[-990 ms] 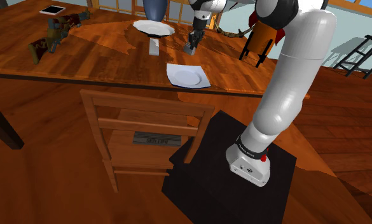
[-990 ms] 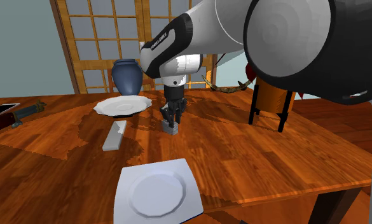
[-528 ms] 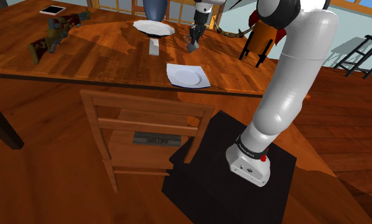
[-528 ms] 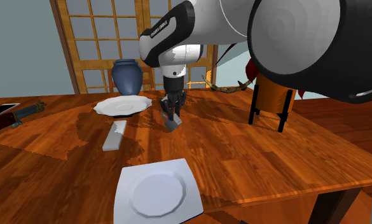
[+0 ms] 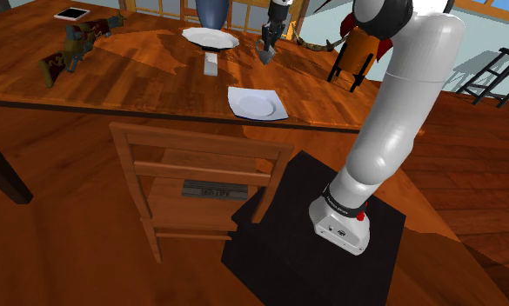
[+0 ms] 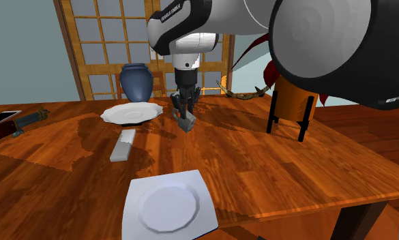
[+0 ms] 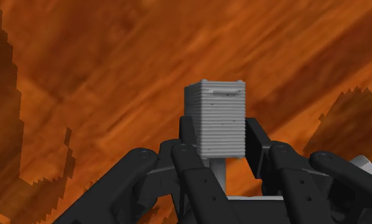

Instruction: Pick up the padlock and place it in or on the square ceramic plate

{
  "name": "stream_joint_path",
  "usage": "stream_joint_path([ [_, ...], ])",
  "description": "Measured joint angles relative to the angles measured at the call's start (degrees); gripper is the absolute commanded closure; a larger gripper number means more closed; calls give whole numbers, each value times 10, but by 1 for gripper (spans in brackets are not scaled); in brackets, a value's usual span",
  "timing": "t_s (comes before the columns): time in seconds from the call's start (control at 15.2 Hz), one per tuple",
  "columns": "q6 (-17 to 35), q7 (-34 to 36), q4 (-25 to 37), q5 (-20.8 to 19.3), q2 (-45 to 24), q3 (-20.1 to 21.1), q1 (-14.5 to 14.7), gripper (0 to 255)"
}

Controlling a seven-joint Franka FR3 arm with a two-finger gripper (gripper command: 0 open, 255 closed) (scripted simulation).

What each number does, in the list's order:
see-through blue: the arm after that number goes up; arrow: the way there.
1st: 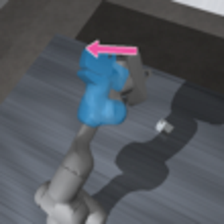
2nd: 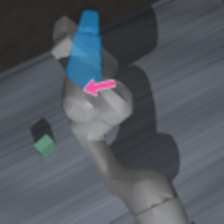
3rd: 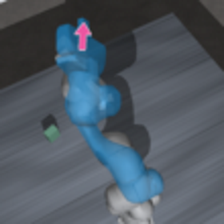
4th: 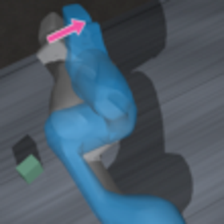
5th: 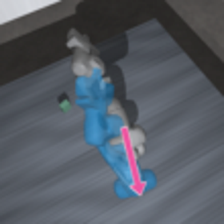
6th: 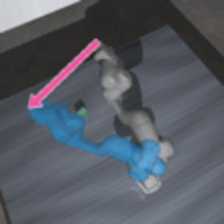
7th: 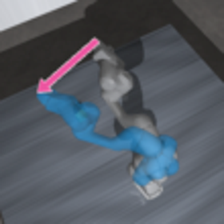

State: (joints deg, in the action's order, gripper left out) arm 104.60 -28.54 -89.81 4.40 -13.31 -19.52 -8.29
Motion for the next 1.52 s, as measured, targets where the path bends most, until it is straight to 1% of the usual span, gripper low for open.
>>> stream_joint_path([
  [0.26, -29, 1, 30, 0, -1, 0, -1, 255],
  [0.33, -28, 4, 18, -4, 11, 0, 2, 255],
  [0.46, -14, 23, -33, -18, 50, 4, 17, 255],
  [0.73, -5, 64, -117, -46, 128, 19, 41, 255],
  [0.79, 5, 79, -150, -54, 152, 25, 48, 255],
  [1.06, 9, 127, -235, -76, 236, 49, 64, 255],
  [1.39, 13, 188, -335, -89, 331, 88, 79, 255],
  [1.52, 10, 212, -364, -89, 362, 105, 86, 255],
])
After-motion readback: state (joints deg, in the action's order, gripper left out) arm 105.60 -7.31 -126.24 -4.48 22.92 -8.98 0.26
